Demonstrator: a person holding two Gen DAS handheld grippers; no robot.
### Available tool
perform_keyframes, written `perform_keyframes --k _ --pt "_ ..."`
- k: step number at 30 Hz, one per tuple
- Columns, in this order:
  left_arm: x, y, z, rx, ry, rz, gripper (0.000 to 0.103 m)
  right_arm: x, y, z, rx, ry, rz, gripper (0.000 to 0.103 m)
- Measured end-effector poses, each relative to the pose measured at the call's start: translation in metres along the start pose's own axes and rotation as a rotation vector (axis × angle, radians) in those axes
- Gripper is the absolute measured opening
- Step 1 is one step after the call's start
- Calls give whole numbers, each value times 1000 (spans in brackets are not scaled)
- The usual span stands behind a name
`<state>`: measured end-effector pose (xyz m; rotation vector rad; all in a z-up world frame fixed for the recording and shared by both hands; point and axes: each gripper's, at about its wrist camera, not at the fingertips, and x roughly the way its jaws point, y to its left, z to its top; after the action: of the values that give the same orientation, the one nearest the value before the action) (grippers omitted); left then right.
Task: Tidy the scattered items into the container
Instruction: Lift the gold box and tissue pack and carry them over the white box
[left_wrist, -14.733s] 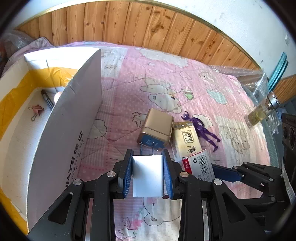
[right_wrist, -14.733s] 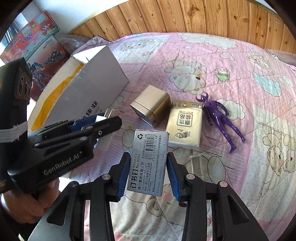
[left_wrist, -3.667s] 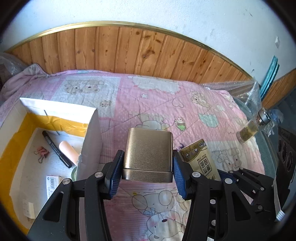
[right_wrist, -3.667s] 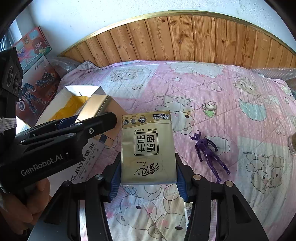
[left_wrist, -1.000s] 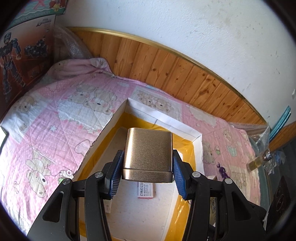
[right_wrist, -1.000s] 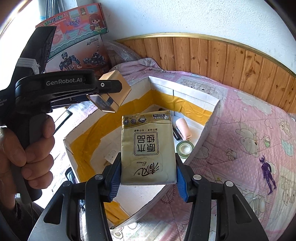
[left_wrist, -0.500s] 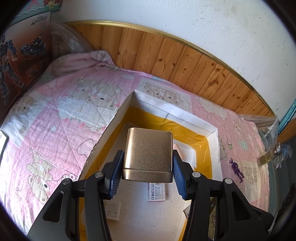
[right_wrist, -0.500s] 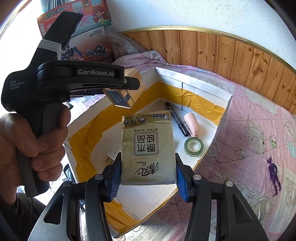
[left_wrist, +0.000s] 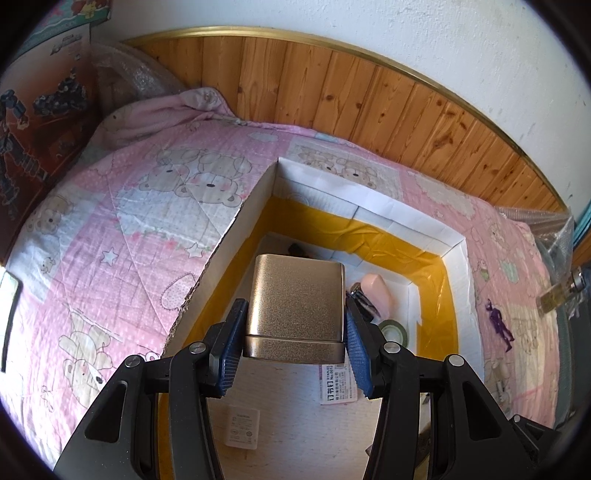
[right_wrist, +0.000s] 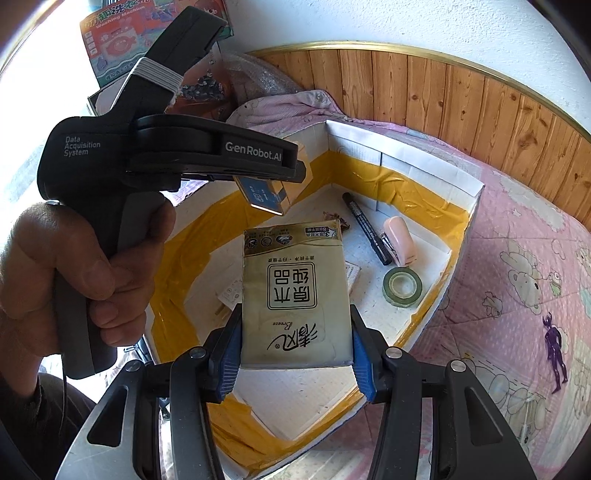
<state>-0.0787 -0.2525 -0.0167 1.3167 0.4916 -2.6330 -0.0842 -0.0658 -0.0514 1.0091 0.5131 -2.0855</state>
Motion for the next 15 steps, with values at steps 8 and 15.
perform_keyframes --k 8,15 --pt "5 0 2 -10 23 -20 52 8 9 -2 -34 23 30 52" --pt "11 5 6 -59 44 -38 52 19 12 -2 -29 46 62 52"
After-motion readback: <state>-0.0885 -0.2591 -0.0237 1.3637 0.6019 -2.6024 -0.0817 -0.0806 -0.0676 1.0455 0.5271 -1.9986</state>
